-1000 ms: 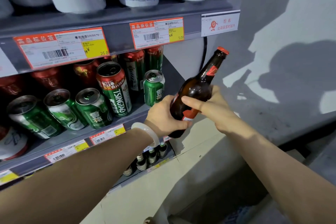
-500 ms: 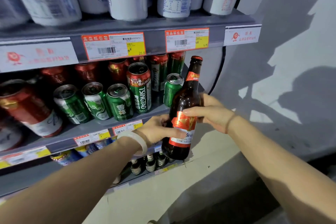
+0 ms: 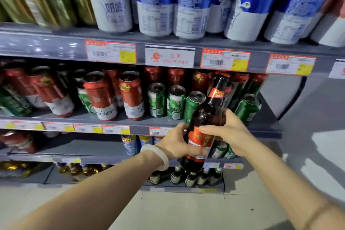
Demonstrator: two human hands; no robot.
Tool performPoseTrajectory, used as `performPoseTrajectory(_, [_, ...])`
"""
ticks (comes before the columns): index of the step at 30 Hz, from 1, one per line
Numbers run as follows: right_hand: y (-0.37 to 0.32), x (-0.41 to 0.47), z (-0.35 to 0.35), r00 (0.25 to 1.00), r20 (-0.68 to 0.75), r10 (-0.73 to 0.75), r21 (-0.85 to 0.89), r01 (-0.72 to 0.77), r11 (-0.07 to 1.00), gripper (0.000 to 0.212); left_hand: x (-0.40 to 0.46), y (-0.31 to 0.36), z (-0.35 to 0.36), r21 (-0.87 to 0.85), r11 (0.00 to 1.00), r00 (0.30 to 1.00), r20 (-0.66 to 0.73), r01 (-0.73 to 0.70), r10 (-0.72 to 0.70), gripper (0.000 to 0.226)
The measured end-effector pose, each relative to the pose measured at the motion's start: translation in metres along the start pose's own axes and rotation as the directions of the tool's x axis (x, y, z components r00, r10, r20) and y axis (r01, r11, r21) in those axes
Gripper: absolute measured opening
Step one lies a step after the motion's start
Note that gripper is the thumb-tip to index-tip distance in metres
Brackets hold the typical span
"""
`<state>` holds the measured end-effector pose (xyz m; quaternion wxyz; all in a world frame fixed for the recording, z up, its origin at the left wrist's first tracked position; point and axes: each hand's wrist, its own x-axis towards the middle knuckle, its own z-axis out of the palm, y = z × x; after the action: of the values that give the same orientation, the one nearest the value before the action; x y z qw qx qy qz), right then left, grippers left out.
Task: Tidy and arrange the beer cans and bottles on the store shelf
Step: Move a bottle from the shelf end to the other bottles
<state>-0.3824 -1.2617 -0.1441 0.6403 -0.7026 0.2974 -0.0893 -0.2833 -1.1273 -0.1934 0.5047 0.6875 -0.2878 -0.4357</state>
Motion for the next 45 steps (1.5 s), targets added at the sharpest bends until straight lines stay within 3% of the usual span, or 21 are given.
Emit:
performPoseTrajectory(12, [-0.043, -0.016, 0.205, 0.949, 0.314, -0.026, -0.035, 0.039, 0.999, 0.067, -0.152, -0.051, -0.143, -0.106, 0.994, 0.946, -0.323, -0.025, -0.010, 0.070])
performPoseTrajectory(16, [-0.055, -0.027, 0.276, 0.927, 0.374, -0.028, -0.098, 0.070, 0.993, 0.092, -0.207, -0.068, -0.188, -0.121, 0.992, 0.914, -0.405, -0.019, -0.032, 0.069])
performPoseTrajectory(21, [-0.070, -0.042, 0.371, 0.883, 0.464, -0.069, -0.072, 0.116, 0.991, 0.086, -0.277, -0.087, -0.245, -0.131, 0.991, 0.853, -0.518, -0.009, -0.061, 0.082])
performPoseTrajectory(24, [-0.078, -0.050, 0.419, 0.857, 0.503, -0.114, -0.077, 0.175, 0.982, 0.076, -0.308, -0.098, -0.277, -0.142, 0.990, 0.832, -0.552, -0.020, -0.063, 0.063])
performPoseTrajectory(26, [-0.083, -0.052, 0.445, 0.848, 0.510, -0.140, -0.082, 0.211, 0.974, 0.073, -0.322, -0.104, -0.296, -0.126, 0.992, 0.814, -0.578, -0.022, -0.055, 0.049])
performPoseTrajectory(34, [-0.102, -0.006, 0.526, 0.889, 0.426, -0.168, -0.058, 0.212, 0.975, 0.077, -0.309, -0.116, -0.372, -0.093, 0.993, 0.697, -0.717, -0.067, -0.020, 0.057])
performPoseTrajectory(40, [-0.115, 0.045, 0.572, 0.902, 0.400, -0.165, -0.080, 0.213, 0.974, 0.074, -0.277, -0.125, -0.438, -0.038, 0.999, 0.703, -0.710, 0.002, -0.028, 0.059])
performPoseTrajectory(45, [-0.122, 0.075, 0.599, 0.920, 0.324, -0.219, -0.215, 0.297, 0.930, 0.072, -0.252, -0.124, -0.478, 0.040, 0.999, 0.713, -0.701, 0.020, 0.014, 0.051])
